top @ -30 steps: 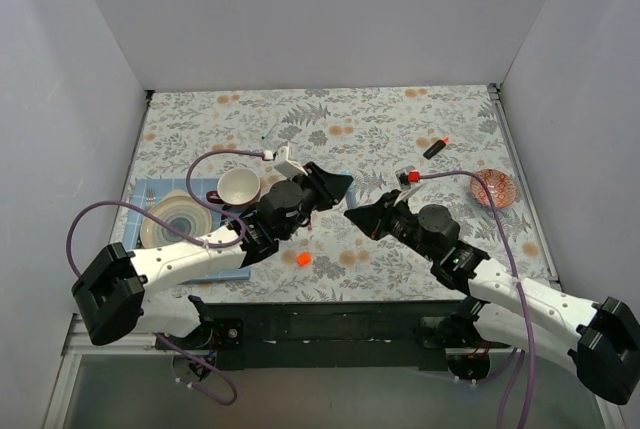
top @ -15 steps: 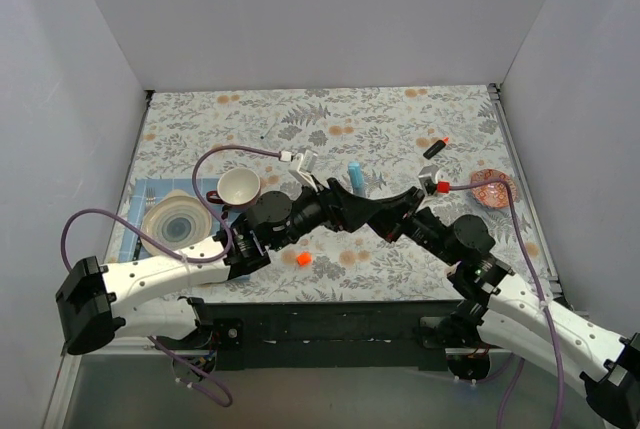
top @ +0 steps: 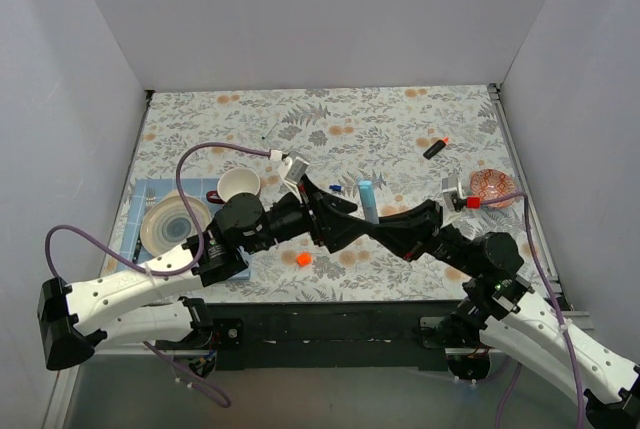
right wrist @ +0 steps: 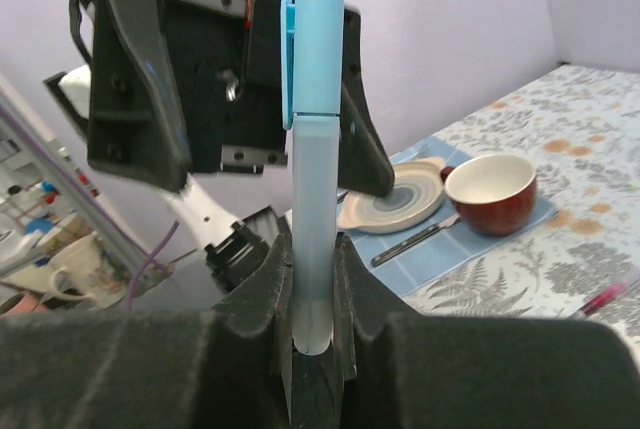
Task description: Insert the pens into the pen caps
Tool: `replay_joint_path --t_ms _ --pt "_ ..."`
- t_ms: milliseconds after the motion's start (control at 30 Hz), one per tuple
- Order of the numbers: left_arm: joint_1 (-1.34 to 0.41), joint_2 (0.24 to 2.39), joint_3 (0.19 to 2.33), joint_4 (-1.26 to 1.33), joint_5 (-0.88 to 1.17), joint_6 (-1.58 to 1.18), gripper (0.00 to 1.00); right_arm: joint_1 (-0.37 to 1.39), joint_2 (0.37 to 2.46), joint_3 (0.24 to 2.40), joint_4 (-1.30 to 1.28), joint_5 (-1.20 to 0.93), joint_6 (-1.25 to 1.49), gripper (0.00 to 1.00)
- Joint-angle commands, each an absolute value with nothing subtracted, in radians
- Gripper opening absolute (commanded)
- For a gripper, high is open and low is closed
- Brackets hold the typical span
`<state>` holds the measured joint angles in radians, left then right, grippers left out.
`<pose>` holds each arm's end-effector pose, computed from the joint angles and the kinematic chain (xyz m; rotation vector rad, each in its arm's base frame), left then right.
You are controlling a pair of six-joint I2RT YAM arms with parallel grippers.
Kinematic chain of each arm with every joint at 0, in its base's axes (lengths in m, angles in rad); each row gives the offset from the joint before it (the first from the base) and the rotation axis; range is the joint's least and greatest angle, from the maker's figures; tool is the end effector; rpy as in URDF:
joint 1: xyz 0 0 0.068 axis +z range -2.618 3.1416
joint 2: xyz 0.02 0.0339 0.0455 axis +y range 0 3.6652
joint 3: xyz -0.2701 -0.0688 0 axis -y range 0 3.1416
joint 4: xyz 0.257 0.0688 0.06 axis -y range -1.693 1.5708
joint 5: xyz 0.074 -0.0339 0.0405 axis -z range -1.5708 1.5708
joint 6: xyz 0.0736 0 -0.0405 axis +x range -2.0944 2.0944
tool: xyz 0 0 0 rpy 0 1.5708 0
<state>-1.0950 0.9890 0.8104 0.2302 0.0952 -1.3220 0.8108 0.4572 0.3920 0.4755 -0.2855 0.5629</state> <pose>0.1230 -0.2541 0.3601 -0.1203 1.8949 -1.8992 0.1025 0.1380 0.3335 -0.4309 1.2189 1.3619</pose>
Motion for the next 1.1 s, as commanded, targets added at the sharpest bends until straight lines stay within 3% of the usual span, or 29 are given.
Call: replay_joint_path --t_ms 0,367,500,600,633,700,733,933,1067 --pt "-1.098 0.959 0.883 0.196 0.176 -1.244 0.8 0.807 0.417 0.344 0.546 -0.391 0.669 0.01" --pt "-1.098 1.031 0.989 0.178 0.157 -1.193 0.78 0.807 0.387 0.313 0.614 -0.492 0.736 0.01" --pt "-1.098 1.04 0.989 0.202 0.161 -1.184 0.68 0.807 0.38 0.298 0.627 -0.502 0.762 0.01" --pt "-1.098 1.042 0.983 0.218 0.182 -1.189 0.56 0.807 0.374 0.285 0.653 -0.505 0.776 0.01" --pt "-1.097 1.042 0.977 0.222 0.204 -1.192 0.41 0.807 0.374 0.284 0.666 -0.506 0.781 0.01" --pt "-1.098 1.048 0.97 0.245 0.233 -1.212 0.2 0.807 0.382 0.276 0.686 -0.512 0.79 0.01" --pt "-1.098 1.054 0.96 0.256 0.276 -1.222 0.02 0.807 0.387 0.276 0.713 -0.512 0.802 0.01" --pt "-1.098 1.143 0.942 0.293 0.402 -1.33 0.0 0.807 0.442 0.303 0.975 -0.453 0.859 0.01" --pt "-1.098 1.158 0.904 0.33 0.452 -1.359 0.0 0.807 0.509 0.489 0.862 -0.408 0.759 0.01"
